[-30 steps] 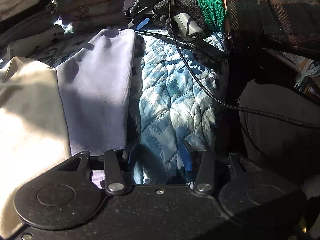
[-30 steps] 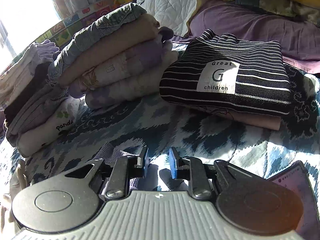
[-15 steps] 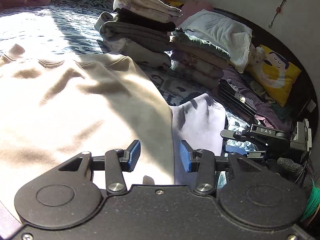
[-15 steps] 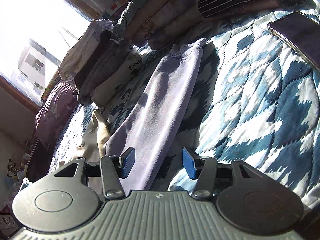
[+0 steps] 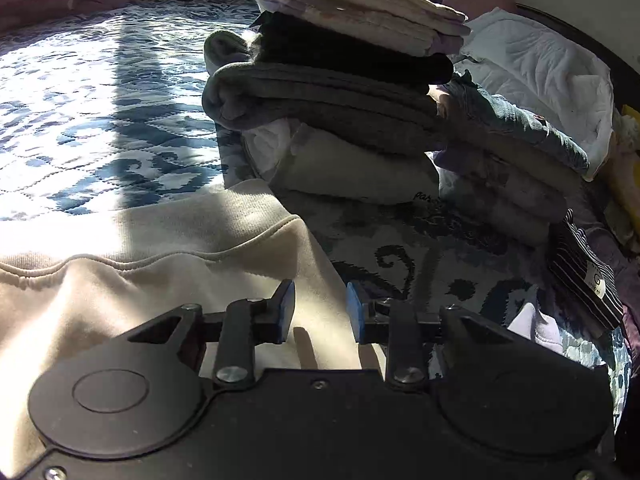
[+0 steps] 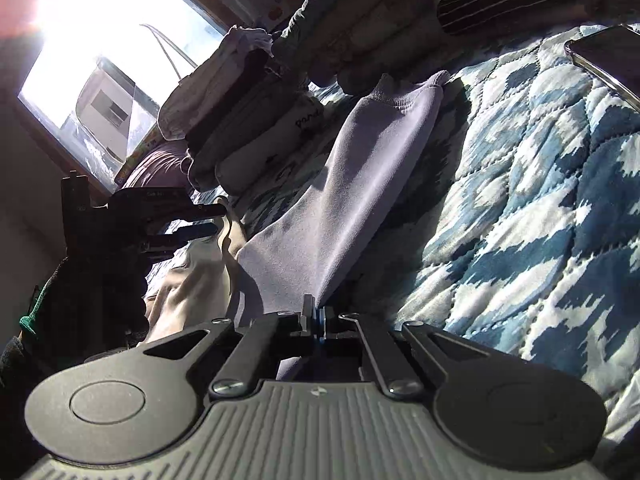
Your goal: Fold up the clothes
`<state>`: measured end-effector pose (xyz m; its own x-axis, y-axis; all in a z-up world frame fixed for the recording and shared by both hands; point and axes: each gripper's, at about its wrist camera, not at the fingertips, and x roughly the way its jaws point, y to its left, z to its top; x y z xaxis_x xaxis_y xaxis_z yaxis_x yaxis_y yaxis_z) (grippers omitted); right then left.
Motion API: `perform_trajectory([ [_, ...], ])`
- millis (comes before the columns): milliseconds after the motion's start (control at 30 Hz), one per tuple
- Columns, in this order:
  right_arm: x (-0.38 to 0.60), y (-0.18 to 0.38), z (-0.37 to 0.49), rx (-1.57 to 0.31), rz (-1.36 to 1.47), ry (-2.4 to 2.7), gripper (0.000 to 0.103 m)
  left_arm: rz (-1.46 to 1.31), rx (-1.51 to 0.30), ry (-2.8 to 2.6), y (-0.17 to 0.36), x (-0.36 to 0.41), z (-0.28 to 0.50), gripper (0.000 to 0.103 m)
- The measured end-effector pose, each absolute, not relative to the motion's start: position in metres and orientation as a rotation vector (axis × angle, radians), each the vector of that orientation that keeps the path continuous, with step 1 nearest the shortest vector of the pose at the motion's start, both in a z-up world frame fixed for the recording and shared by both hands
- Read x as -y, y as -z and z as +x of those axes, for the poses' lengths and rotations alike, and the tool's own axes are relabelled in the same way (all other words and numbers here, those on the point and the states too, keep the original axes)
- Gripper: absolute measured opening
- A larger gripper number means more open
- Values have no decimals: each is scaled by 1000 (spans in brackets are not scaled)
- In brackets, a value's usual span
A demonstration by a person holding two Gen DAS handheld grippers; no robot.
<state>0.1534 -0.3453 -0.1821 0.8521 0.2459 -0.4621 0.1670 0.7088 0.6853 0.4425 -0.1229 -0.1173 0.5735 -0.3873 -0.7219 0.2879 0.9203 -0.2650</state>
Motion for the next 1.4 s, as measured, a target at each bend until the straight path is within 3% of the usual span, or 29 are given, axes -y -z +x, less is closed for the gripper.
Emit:
perform_trajectory([
  [167, 351, 187, 150, -574, 816, -70, 2, -61, -885, 352, 130, 132, 457, 26],
  [300, 360, 187, 147, -561, 885, -80, 11, -112, -830, 372, 109, 113, 443, 25],
  [433, 375, 179, 145, -510, 889, -27, 30, -147, -781, 384, 85, 88, 397, 25],
  [533, 404, 177, 157, -476, 926, 28, 38, -139, -764, 478, 80, 80, 338, 25],
  [733, 451, 184, 193, -461, 1054, 77, 37, -101, -803, 634, 105, 88, 231, 25],
  [967, 463, 174, 230, -479, 974, 173, 38, 12, -812, 654, 128, 101, 214, 25],
  [1000, 460, 172, 235, -490, 927, 186, 35, -14, -820, 660, 129, 98, 217, 26],
  [1033, 463, 173, 235, -489, 923, 201, 21, -40, -831, 666, 131, 95, 220, 26],
  [1067, 467, 175, 233, -482, 936, 217, 15, -58, -839, 667, 133, 91, 222, 26],
  [1100, 471, 177, 231, -476, 949, 233, 14, -69, -843, 671, 134, 88, 223, 26],
  [1167, 480, 182, 227, -462, 975, 265, 1, -80, -848, 681, 136, 85, 225, 26],
  [1200, 485, 184, 225, -456, 988, 281, 1, -80, -849, 685, 136, 85, 226, 26],
  [1267, 489, 186, 222, -443, 1008, 291, 5, -85, -851, 689, 136, 84, 227, 26],
  [1333, 486, 184, 222, -431, 1017, 260, 28, -90, -852, 693, 137, 84, 227, 26],
  [1400, 482, 182, 227, -412, 1024, 224, 43, -92, -850, 694, 137, 83, 227, 26],
])
